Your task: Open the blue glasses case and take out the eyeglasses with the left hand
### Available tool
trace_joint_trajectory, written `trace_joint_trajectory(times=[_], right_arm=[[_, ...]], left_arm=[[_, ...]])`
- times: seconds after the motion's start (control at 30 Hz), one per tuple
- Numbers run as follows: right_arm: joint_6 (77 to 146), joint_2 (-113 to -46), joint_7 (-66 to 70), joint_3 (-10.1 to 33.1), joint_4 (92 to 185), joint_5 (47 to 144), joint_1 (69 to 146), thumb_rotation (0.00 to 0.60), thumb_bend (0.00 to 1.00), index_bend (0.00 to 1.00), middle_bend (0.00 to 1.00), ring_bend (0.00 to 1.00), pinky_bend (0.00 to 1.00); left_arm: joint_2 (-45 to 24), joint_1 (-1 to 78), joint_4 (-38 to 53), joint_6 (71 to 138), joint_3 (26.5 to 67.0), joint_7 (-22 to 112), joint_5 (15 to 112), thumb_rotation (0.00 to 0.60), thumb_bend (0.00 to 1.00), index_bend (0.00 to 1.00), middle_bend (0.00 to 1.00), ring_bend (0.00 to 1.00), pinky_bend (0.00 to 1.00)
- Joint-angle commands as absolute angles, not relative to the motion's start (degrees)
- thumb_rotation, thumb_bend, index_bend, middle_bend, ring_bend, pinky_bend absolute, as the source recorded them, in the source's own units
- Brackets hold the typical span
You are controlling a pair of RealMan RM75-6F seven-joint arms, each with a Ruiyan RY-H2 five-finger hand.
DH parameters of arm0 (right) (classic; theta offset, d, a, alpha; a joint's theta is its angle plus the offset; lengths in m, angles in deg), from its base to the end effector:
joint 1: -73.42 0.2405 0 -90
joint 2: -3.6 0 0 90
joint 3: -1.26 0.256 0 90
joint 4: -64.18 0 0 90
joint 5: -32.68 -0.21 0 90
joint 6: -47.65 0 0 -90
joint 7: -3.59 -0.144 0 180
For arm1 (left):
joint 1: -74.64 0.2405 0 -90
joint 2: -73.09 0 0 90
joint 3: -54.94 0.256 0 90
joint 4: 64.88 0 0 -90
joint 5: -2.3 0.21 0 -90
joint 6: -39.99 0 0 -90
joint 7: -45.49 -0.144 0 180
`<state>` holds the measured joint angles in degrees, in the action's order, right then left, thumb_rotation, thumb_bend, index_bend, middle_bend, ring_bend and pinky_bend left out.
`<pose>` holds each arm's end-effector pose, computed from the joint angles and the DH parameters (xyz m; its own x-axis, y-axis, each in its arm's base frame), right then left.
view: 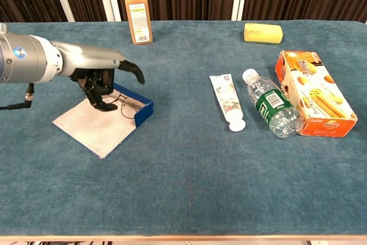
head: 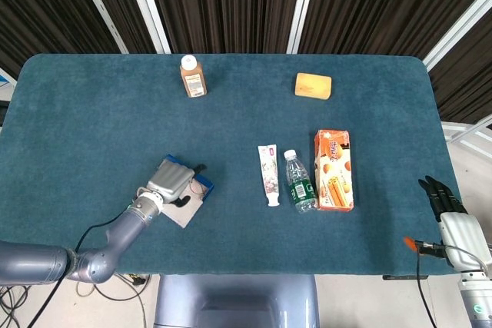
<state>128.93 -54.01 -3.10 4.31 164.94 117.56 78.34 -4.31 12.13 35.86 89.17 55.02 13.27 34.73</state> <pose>-0.2949 -0.1798 0.1735 0.2515 -0.0680 0.9655 -0.9675 0.0073 0.2526 -0.1109 0.3387 -0.0047 0.5891 0.4871 0.6447 0.8062 -0.4081 -0.4283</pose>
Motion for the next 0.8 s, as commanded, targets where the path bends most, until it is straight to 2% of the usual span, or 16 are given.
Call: trace_joint_trajectory(times=[0.03, 0.4, 0.67, 0.8], right_arm=[[128.94, -54.01, -3.06, 4.33, 164.99, 117.52, 78.33, 0.600, 0.16, 0.00, 0.00, 0.00, 0.19], [128.74, -53.88, -3.26, 4.33, 165.05, 117.36, 78.37, 0.600, 0.16, 0.00, 0.00, 0.00, 0.19], [128.69, -53.83, -3.30, 4.31, 165.05, 117.36, 78.39, 0.600, 0.16, 0.00, 0.00, 0.00, 0.19], [128.76, -53.85, -3.21, 4.29, 165.05, 117.43, 78.36, 0.600, 0.16, 0.00, 0.00, 0.00, 0.19]], left_arm=[[-3.64, 11.34, 34.42, 88.28, 55.51, 12.15, 32.92, 0.600, 0.35, 0.08, 0.95, 0.81, 0.92], [-5.14, 6.52, 27.89, 84.85, 58.72, 6.49, 19.77, 0.600, 0.35, 0.06, 0.97, 0.83, 0.94], [-6.16, 5.47, 25.64, 84.69, 59.47, 5.65, 16.24, 0.600, 0.35, 0.06, 0.98, 0.84, 0.94], [-5.90, 5.28, 25.39, 84.42, 60.16, 5.38, 15.19, 0.600, 0.35, 0.11, 0.99, 0.84, 0.95]])
